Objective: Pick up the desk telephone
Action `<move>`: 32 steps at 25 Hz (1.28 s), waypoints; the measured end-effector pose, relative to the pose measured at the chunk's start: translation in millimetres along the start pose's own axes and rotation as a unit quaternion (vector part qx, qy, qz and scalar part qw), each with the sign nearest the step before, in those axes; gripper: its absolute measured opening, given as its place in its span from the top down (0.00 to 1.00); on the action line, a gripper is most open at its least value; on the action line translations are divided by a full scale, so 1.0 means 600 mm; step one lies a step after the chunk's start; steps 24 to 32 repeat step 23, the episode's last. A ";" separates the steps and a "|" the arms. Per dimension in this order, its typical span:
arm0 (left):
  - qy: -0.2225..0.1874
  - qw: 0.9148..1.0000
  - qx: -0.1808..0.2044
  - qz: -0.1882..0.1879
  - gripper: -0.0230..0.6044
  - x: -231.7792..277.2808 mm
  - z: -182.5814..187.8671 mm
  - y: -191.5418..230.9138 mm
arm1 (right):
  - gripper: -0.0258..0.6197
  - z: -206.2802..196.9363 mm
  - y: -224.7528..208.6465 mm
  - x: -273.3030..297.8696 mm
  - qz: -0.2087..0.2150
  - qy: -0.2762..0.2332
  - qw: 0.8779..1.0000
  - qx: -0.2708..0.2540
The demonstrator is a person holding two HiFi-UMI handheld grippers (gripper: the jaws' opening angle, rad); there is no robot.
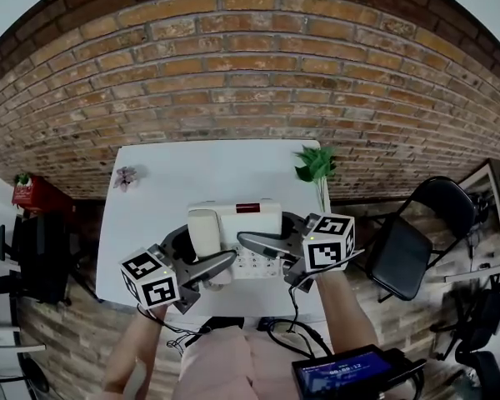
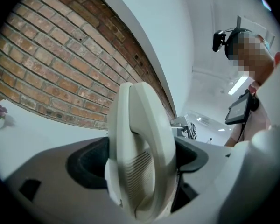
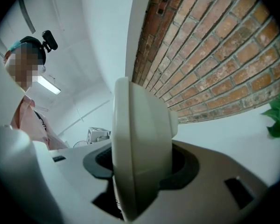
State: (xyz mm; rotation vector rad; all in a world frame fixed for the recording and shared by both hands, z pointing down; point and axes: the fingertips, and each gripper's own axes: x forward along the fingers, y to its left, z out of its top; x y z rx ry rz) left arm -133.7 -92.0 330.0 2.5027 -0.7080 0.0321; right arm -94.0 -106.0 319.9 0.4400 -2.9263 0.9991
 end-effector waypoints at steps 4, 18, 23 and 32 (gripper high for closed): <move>-0.002 1.000 0.003 -0.002 0.28 0.005 0.002 -0.010 | 0.60 0.004 0.004 -0.009 0.001 0.003 1.000 -0.005; 0.004 1.000 0.008 0.005 0.28 0.010 0.002 -0.018 | 0.60 0.004 0.006 -0.018 0.006 -0.001 1.000 -0.007; 0.005 1.000 0.006 0.006 0.28 0.012 0.003 -0.017 | 0.60 0.003 0.003 -0.018 0.005 -0.002 1.000 -0.003; 0.005 1.000 0.006 0.006 0.28 0.012 0.003 -0.017 | 0.60 0.003 0.003 -0.018 0.005 -0.002 1.000 -0.003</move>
